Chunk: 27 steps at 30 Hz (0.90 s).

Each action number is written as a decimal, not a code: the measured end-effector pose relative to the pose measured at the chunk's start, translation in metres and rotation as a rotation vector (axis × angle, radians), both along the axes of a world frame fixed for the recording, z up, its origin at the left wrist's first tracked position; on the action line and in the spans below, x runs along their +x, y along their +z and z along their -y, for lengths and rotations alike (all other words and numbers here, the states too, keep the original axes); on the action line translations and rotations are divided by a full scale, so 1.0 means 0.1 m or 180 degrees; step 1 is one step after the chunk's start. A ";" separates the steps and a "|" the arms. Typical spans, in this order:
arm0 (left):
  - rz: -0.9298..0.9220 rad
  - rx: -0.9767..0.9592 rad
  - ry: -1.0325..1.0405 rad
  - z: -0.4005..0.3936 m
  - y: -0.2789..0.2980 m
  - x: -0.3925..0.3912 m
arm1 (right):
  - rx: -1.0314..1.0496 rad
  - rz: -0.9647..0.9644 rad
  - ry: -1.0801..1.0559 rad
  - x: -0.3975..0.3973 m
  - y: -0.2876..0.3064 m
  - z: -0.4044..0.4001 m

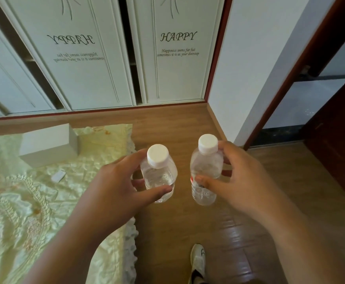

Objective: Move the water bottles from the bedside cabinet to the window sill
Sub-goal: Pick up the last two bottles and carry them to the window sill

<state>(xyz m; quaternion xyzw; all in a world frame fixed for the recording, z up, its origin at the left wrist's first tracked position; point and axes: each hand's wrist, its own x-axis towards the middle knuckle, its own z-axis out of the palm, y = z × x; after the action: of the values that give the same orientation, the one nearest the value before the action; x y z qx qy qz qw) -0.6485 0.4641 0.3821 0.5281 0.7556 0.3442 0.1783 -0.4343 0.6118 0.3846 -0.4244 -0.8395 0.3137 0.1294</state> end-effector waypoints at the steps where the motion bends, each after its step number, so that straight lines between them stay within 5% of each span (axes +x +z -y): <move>1: 0.0014 -0.0005 0.0041 -0.06 0.01 -0.02 | -0.0018 -0.0023 0.0022 -0.03 0.02 -0.11; 27: -0.0114 -0.0266 0.0796 -2.04 0.14 0.03 | -0.0111 -0.0064 0.0639 -0.41 0.15 -2.42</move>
<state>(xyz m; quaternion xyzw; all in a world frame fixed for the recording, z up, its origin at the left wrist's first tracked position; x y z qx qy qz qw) -0.6457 0.6683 0.3963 0.4279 0.8323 0.3224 0.1423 -0.4757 0.8534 0.3994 -0.3371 -0.8709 0.3440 0.0984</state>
